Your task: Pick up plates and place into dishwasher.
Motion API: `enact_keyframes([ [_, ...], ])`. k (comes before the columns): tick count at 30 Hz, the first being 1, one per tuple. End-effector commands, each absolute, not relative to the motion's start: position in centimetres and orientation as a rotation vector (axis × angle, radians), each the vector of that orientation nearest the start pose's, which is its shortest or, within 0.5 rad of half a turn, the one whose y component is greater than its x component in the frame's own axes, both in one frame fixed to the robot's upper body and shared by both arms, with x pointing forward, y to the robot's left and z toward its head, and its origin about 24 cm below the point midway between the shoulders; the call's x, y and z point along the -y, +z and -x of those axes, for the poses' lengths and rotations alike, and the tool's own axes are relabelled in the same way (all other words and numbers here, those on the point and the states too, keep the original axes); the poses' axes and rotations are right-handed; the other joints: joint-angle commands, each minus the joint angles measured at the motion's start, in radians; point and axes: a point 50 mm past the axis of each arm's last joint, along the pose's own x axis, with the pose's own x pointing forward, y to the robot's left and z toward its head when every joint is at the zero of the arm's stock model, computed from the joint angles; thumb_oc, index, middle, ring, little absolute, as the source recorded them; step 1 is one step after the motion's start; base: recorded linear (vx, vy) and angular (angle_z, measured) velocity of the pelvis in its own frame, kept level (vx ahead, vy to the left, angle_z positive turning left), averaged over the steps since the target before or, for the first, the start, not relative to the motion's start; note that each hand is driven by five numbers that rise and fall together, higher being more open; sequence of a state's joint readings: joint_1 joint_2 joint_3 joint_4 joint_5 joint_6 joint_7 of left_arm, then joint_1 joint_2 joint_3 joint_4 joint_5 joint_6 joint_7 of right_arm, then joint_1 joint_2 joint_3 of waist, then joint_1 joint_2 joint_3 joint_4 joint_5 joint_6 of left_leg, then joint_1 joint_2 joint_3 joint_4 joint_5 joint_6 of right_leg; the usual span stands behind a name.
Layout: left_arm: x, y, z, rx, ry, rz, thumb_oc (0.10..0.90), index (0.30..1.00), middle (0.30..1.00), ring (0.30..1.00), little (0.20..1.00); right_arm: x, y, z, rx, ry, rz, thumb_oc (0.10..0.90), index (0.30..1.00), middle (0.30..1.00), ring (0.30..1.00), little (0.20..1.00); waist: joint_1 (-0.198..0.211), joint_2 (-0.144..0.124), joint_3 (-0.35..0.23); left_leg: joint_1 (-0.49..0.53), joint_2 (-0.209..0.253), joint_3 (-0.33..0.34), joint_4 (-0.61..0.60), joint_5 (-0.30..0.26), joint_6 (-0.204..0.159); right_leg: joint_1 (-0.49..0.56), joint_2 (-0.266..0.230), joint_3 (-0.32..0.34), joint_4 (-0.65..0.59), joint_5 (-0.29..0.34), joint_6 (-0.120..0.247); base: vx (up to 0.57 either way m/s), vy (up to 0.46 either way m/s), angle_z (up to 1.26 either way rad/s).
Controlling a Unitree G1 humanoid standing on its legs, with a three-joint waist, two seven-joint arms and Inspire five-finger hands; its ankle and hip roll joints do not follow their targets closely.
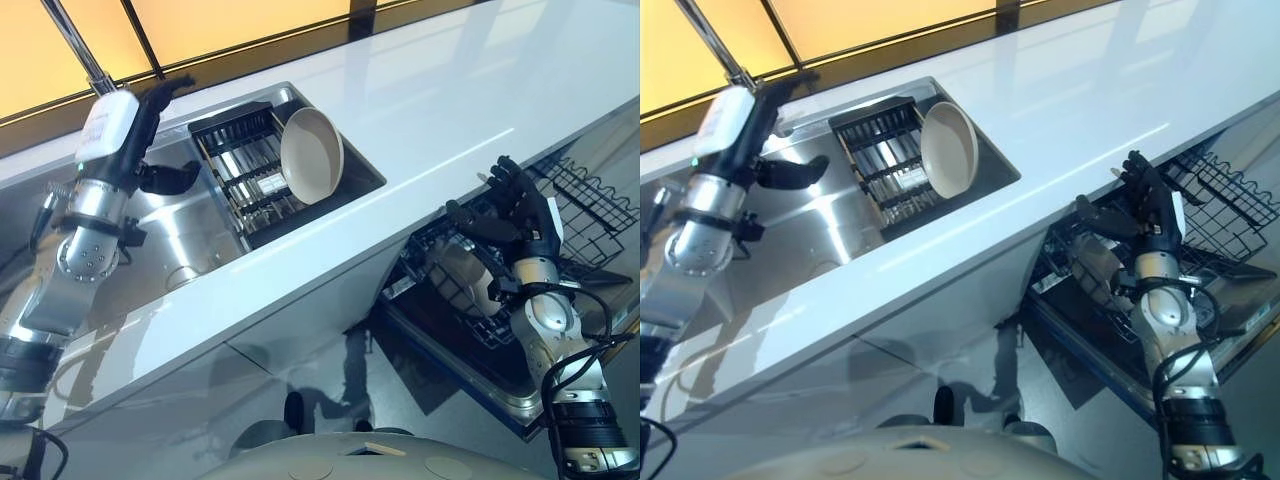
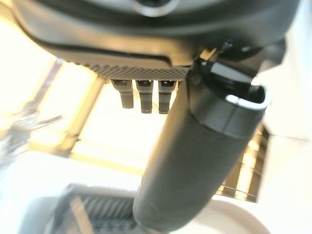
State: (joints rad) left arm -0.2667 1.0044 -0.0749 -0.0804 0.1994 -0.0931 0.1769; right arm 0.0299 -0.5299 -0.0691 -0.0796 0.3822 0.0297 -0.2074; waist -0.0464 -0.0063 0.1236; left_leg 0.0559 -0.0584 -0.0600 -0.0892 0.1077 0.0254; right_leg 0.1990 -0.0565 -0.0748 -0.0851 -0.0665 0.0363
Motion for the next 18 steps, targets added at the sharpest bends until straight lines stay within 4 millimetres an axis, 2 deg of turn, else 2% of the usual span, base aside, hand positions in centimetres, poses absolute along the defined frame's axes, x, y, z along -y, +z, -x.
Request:
enact_keyframes([
  [1,-24.7,26.8,-27.9,0.740,0.154,-1.212,0.800,0.900,0.900,0.900,0.900,25.1,12.1,-26.0,0.198,-0.124,0.175,0.800,0.900,0.900,0.900,0.900,0.001,0.035,-0.080,0.038,-0.021,0.024,0.002,-0.082,0.003,-0.114,0.017,-0.010,0.064,0.086,0.044,0.00,0.000,0.00],
  [2,-24.4,27.6,-28.1,0.752,0.147,-1.244,0.800,0.900,0.900,0.900,0.900,24.4,11.4,-26.1,0.160,-0.083,0.158,0.800,0.900,0.900,0.900,0.900,-0.004,0.040,-0.083,0.035,-0.023,0.024,0.002,-0.080,0.002,-0.117,0.017,-0.007,0.066,0.086,0.045,0.00,0.000,0.00],
  [9,-22.5,29.8,-28.9,0.789,0.094,-1.331,0.800,0.900,0.900,0.900,0.900,22.2,10.3,-26.3,0.112,0.039,0.162,0.800,0.900,0.900,0.900,0.900,-0.018,0.050,-0.089,0.035,-0.023,0.030,0.002,-0.079,0.001,-0.123,0.016,0.002,0.072,0.085,0.049,0.00,0.000,0.00],
  [18,-20.0,30.8,-30.6,0.755,-0.008,-1.480,0.800,0.900,0.900,0.900,0.900,20.3,10.0,-26.5,0.100,0.126,0.154,0.800,0.900,0.900,0.900,0.900,-0.036,0.056,-0.094,0.035,-0.026,0.040,0.002,-0.081,0.004,-0.130,0.018,0.021,0.075,0.089,0.054,0.03,0.008,-0.02],
])
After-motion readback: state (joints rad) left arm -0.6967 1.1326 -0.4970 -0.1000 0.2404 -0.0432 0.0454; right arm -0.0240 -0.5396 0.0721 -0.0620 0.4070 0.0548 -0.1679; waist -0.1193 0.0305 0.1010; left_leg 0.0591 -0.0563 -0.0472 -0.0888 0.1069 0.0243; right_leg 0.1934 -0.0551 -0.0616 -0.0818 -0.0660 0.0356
